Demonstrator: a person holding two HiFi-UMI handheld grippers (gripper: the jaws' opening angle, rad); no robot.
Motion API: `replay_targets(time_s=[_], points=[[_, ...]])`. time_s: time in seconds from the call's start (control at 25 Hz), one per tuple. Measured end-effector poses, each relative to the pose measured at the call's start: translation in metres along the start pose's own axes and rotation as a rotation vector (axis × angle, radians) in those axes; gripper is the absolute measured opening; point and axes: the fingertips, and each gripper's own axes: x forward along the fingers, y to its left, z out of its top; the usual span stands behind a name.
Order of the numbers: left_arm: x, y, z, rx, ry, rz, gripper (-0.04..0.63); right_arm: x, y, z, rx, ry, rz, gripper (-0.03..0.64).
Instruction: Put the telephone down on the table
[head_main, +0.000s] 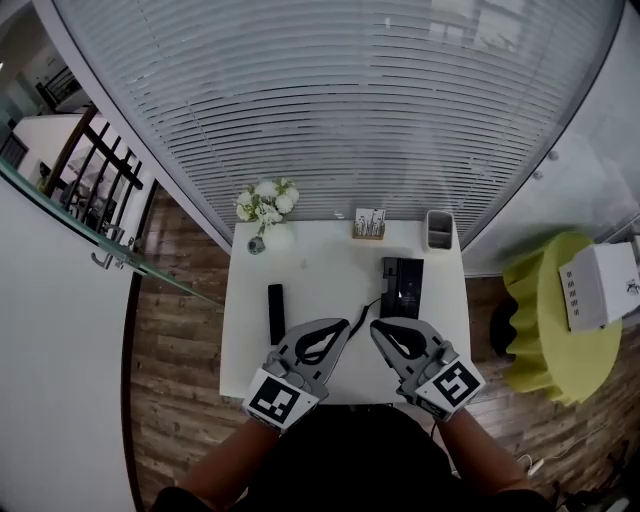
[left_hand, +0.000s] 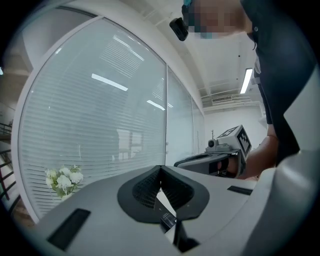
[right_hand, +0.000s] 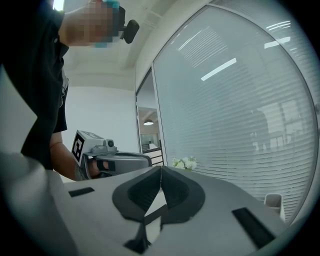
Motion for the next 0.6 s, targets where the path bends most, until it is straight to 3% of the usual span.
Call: replay_targets(time_s=[0.6], points=[[0.006, -0.008, 0.004, 0.014, -0.022, 0.018, 0.008, -0.008, -0.003, 0.014, -0.024, -0.027, 0.003, 0.022]])
